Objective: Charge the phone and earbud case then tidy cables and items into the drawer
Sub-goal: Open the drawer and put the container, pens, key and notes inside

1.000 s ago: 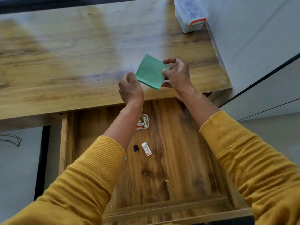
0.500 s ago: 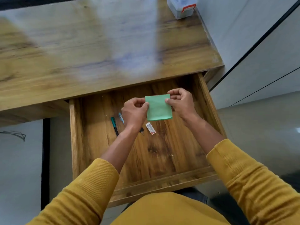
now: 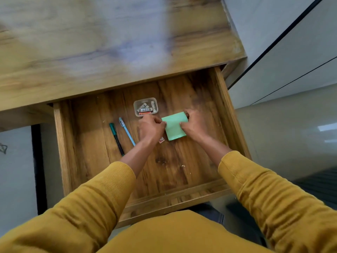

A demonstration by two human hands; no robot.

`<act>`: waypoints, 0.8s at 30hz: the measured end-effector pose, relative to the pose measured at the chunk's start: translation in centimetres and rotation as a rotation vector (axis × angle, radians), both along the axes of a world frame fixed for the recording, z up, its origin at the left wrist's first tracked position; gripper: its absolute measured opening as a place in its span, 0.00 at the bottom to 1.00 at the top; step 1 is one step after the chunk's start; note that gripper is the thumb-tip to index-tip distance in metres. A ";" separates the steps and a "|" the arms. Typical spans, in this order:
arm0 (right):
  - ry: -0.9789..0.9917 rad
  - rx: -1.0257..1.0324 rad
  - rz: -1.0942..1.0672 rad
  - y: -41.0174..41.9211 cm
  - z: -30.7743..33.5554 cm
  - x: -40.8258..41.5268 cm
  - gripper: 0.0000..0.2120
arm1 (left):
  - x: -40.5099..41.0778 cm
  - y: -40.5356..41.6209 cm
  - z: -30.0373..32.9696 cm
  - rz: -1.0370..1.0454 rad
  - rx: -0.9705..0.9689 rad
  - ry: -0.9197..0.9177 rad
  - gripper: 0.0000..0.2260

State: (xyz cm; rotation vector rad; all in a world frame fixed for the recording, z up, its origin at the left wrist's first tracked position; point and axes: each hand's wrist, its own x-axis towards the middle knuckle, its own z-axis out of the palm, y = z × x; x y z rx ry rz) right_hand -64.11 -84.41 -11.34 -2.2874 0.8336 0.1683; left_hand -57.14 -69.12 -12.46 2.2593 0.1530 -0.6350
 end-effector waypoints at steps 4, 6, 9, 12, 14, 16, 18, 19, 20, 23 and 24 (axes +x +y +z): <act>0.032 -0.026 0.020 -0.6 -0.8 0.2 0.28 | 0.3 -0.7 -0.5 -0.043 0.058 -0.030 0.03; 0.031 -0.048 0.034 -0.6 -0.9 0.3 0.31 | 0.3 -0.8 -0.2 -0.049 0.066 -0.047 0.04; 0.038 -0.068 0.030 -0.2 -0.9 -0.1 0.32 | 0.1 -0.7 0.5 -0.051 0.054 -0.085 0.06; -0.009 -0.117 0.048 0.3 -0.3 -0.8 0.29 | -0.4 -0.2 1.4 -0.064 0.046 -0.138 0.07; -0.074 -0.149 0.071 0.8 0.4 -1.5 0.25 | -0.9 0.6 2.2 -0.122 0.015 -0.184 0.07; -0.143 -0.180 0.086 1.7 1.1 -2.4 0.20 | -1.7 1.7 2.8 -0.192 -0.076 -0.161 0.07; -0.182 -0.204 0.109 2.9 1.6 -3.3 0.15 | -2.6 3.0 3.1 -0.283 -0.170 -0.077 0.07; -0.195 -0.195 0.129 3.4 1.8 -3.8 0.12 | -3.1 3.7 3.0 -0.344 -0.194 -0.029 0.07; -0.201 -0.168 0.154 4.0 1.9 -4.3 0.09 | -3.5 4.4 2.9 -0.407 -0.207 0.014 0.06; -0.137 -0.014 0.264 5.6 2.6 -5.7 0.05 | -5.2 6.7 2.6 -0.507 -0.247 0.133 0.05; -0.079 0.059 0.309 6.1 2.8 -6.2 0.05 | -5.7 7.6 2.3 -0.528 -0.244 0.147 0.05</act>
